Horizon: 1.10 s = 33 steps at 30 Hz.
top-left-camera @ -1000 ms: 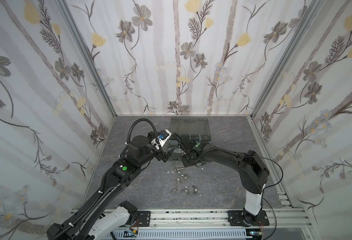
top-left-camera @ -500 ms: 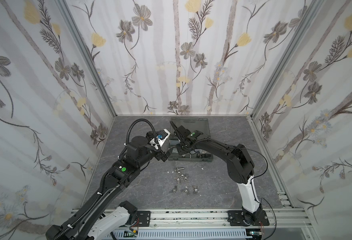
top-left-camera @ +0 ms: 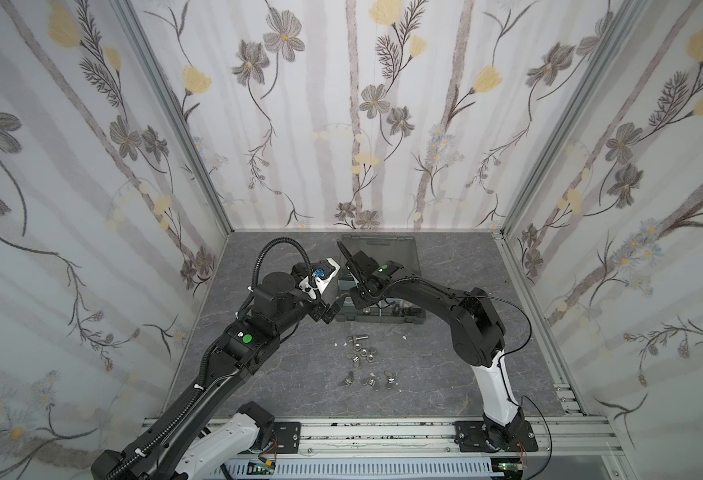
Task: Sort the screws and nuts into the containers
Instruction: 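Carry the silver bolt over the silver-nut compartment with the right gripper, then open the right gripper to drop the bolt into the compartment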
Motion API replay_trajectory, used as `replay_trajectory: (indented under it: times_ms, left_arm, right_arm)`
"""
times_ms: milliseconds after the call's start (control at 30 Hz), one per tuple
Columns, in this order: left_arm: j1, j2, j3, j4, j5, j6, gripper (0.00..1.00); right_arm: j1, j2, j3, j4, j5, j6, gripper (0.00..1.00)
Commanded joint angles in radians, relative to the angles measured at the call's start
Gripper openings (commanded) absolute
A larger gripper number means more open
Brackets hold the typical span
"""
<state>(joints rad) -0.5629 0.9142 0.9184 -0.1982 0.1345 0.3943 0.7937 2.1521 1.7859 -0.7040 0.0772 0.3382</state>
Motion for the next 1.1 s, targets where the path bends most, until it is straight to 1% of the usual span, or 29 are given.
replay_trajectory:
  times_ms: [0, 100, 433, 733, 833, 1067]
  left_arm:
    - [-0.001, -0.004, 0.01, 0.006, 0.001, 0.012, 1.0]
    - [-0.002, -0.004, 0.01, 0.006, 0.002, 0.012, 1.0]
    - [-0.001, -0.007, 0.005, 0.009, 0.013, 0.011, 1.0]
    - [-0.001, -0.014, 0.006, 0.002, 0.013, 0.011, 1.0]
    - [-0.001, -0.013, 0.005, 0.002, 0.013, 0.011, 1.0]
    - [0.0, -0.017, 0.007, 0.0, 0.014, 0.012, 1.0]
  right_arm:
    - [0.002, -0.008, -0.002, -0.022, -0.004, -0.017, 0.11]
    - [0.01, -0.03, -0.017, -0.017, 0.011, -0.026, 0.08]
    - [0.019, -0.055, -0.062, -0.015, 0.033, -0.03, 0.09]
    - [0.018, -0.041, -0.057, -0.012, 0.029, -0.033, 0.21]
    - [0.019, -0.04, -0.057, -0.015, 0.029, -0.035, 0.23]
    - [0.019, -0.044, -0.063, -0.019, 0.03, -0.04, 0.23]
